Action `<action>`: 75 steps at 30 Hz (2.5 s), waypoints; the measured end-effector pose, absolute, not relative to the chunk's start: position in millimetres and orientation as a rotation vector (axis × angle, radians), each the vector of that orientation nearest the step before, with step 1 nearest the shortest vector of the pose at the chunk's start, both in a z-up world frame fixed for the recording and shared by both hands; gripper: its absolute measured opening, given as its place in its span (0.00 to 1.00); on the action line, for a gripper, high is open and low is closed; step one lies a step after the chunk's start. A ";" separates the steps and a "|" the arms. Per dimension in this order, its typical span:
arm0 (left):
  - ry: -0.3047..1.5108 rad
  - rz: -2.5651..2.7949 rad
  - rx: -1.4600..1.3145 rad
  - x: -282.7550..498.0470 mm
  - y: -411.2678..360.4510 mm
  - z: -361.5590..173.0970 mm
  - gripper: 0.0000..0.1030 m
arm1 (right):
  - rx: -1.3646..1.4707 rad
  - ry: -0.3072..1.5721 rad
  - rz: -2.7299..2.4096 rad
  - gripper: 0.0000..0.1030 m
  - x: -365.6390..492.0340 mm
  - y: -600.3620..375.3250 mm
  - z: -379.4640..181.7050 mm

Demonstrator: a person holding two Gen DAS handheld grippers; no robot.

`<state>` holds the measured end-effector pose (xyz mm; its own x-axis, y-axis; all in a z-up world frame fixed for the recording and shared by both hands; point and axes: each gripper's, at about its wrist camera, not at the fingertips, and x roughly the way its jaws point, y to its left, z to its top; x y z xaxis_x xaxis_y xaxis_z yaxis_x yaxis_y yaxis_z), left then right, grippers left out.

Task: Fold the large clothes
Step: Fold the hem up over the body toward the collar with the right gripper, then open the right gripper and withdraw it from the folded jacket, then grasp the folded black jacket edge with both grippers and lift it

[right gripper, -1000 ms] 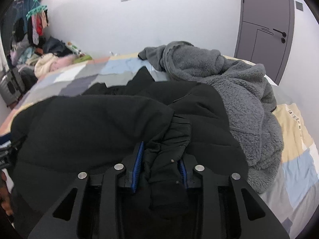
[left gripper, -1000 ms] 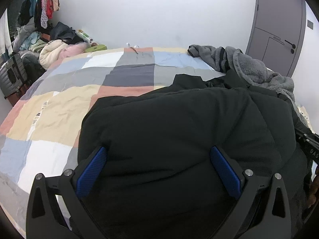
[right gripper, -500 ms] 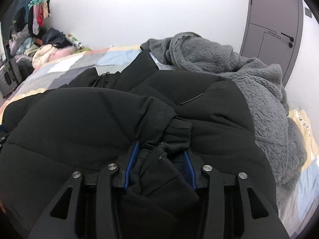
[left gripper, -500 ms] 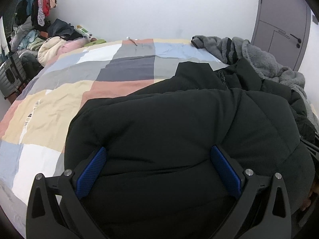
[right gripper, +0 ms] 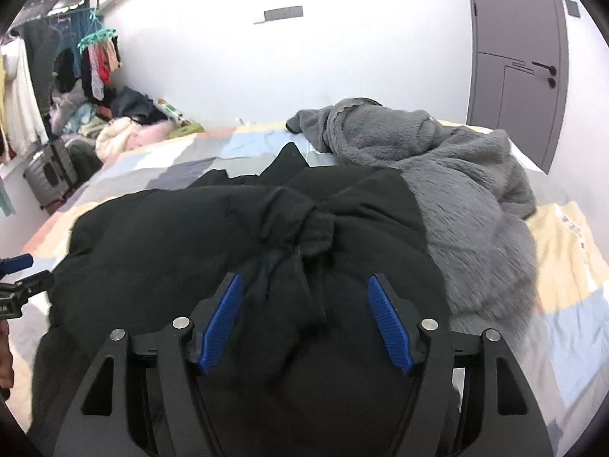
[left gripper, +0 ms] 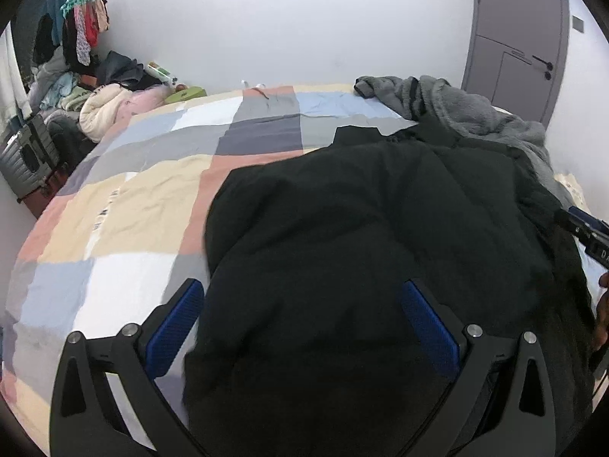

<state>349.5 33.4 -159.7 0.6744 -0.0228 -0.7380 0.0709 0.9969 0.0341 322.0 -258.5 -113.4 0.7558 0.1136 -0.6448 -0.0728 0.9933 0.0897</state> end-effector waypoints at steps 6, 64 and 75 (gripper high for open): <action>0.864 -0.046 0.037 285.3 58.1 -170.9 1.00 | 0.037 0.734 0.088 0.65 256.4 -264.3 -112.6; 0.861 -0.068 -0.285 227.1 137.4 -109.5 0.99 | 0.184 0.613 0.060 0.72 159.8 -312.8 -32.3; 1.183 -0.219 -0.458 162.6 156.6 -153.7 0.99 | 0.307 0.928 0.264 0.72 92.0 -346.2 -54.5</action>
